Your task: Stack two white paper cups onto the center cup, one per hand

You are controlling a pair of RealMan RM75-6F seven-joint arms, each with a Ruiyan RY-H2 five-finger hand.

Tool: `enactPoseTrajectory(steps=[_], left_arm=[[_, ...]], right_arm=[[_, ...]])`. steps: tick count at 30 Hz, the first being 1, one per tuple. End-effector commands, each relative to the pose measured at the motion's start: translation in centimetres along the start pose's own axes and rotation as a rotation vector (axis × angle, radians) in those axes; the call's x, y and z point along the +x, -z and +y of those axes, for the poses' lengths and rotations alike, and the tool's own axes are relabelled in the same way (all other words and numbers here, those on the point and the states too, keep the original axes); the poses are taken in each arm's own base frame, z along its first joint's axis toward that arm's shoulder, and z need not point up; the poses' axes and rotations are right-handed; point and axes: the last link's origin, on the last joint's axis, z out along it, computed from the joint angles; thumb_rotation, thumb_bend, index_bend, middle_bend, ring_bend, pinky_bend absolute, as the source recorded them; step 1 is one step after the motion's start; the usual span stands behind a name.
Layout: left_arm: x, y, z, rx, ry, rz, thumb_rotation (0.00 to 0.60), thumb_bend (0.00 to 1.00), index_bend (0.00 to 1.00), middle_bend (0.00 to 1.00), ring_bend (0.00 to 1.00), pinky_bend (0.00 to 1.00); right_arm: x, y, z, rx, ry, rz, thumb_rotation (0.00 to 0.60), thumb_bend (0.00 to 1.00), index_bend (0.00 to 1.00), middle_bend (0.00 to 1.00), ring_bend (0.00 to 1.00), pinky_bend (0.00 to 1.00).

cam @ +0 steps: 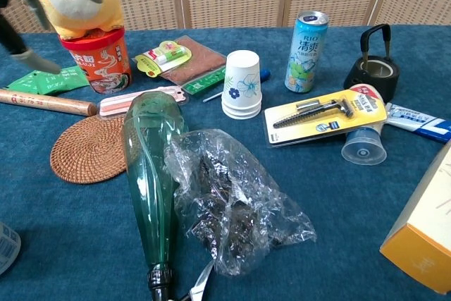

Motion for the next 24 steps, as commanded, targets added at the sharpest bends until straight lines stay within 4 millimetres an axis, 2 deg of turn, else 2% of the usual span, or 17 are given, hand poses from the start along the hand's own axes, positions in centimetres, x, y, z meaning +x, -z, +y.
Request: enactPoseTrajectory(steps=[1,10,15,18,24], left_arm=[[-0.2,2.2,-2.7,0.049,-0.014,-0.017,0.600,0.24,0.12,0.00,0.00,0.29],[-0.1,5.9,-9.0,0.193,-0.007,-0.036,0.600,0.24,0.17,0.00,0.00,0.28],[0.1,7.9,-12.3,0.260,0.045,0.026,0.600,0.24,0.17,0.00,0.00,0.27],[-0.1,9.7,-13.9,0.306,0.014,0.112,0.600,0.24,0.17,0.00,0.00,0.25],[-2.7,12.8,-14.7,0.294,0.027,0.246,0.600,0.24,0.17,0.00,0.00,0.21]], right_arm=[[0.0,0.0,0.0,-0.001,-0.001,0.003,0.600,0.33,0.24,0.28,0.09,0.45],[-0.3,0.1,-0.3,0.004,-0.002,-0.004,0.600,0.32,0.24,0.28,0.09,0.45],[-0.3,0.2,-0.5,0.008,0.003,-0.004,0.600,0.33,0.24,0.28,0.09,0.45],[-0.3,0.2,-0.4,0.008,0.014,-0.004,0.600,0.33,0.24,0.28,0.09,0.45],[-0.5,0.1,-0.2,0.003,0.043,-0.005,0.600,0.33,0.24,0.28,0.09,0.45]])
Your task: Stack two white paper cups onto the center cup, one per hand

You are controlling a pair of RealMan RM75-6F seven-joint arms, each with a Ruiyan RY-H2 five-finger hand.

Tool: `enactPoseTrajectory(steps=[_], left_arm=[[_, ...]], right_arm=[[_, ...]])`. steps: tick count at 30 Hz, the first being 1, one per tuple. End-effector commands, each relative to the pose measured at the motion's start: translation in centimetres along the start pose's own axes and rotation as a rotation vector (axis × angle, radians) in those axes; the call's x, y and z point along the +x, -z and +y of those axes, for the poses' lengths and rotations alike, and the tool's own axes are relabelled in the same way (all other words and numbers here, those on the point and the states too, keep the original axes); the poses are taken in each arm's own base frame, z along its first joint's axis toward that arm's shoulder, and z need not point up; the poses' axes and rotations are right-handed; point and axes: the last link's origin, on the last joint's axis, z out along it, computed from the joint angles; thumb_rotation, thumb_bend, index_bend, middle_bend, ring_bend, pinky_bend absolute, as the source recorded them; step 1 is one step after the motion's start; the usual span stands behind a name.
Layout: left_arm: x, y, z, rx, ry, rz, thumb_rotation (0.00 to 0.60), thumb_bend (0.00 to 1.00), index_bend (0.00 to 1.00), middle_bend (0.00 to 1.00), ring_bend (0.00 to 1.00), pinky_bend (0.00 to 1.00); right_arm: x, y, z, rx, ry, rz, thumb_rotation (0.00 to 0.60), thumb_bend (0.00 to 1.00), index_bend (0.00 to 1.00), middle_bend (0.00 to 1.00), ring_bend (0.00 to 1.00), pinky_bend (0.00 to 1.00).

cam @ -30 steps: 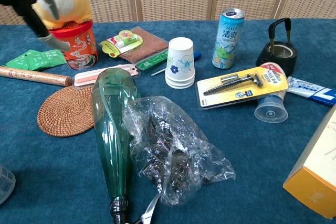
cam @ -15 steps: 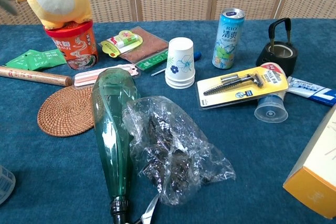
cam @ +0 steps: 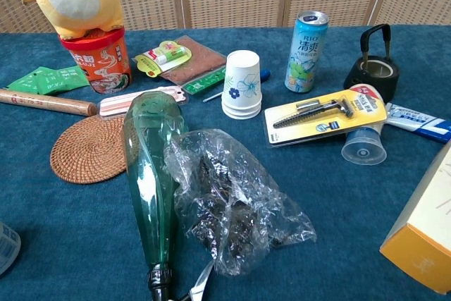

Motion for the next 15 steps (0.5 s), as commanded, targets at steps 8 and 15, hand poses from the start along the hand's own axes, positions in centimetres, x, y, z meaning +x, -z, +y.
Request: enactPoseTrajectory(steps=[8,15], left_arm=[[-4.8,5.4,-2.6,-0.055,0.029,0.140,0.600,0.24,0.17,0.00,0.00,0.17],[-6.3,7.0,-3.4,-0.041,0.021,0.157,0.600,0.24,0.16,0.00,0.00,0.16]], right_arm=[[-0.2,0.1,-0.2,0.002,0.015,0.000,0.600,0.33,0.24,0.28,0.09,0.45],[-0.1,0.0,0.0,-0.007,0.037,0.006,0.600,0.32,0.24,0.28,0.09,0.43]])
